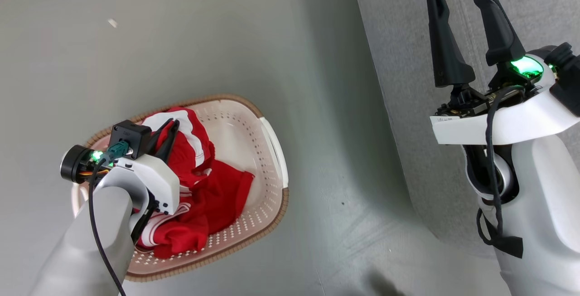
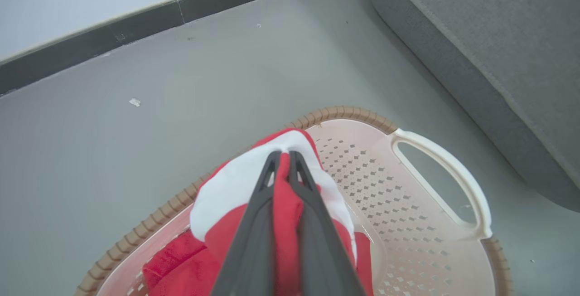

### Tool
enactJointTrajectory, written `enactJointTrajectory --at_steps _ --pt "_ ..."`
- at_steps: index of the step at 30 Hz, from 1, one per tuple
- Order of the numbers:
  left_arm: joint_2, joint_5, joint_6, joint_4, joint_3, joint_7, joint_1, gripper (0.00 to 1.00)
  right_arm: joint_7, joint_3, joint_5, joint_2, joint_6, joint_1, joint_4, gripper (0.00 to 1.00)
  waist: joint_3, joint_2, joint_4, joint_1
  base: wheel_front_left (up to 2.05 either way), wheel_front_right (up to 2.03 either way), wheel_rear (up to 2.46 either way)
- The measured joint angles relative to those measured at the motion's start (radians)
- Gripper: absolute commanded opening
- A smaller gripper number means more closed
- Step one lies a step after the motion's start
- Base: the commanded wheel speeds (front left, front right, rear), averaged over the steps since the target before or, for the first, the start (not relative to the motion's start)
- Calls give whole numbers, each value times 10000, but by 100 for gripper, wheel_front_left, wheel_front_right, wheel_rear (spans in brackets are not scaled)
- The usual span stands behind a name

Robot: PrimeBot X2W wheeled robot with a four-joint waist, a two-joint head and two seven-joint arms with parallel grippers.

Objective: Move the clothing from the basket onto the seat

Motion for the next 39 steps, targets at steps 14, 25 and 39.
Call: enactJointTrajectory --at_steps 14,25,39 --pt "165 -905 0 -2107 -17 -10 1050 0 0 67 -326 -12 0 325 727 100 -1634 0 636 0 0 0 0" --pt "416 -1296 0 -3870 320 -12 1481 0 0 368 -291 -257 0 941 1108 100 -2703 0 1073 0 0 0 0" --pt "625 -1538 0 -5352 337 -29 1641 0 0 1074 42 -560 0 1877 1622 100 -4159 0 1506 -1 0 0 0"
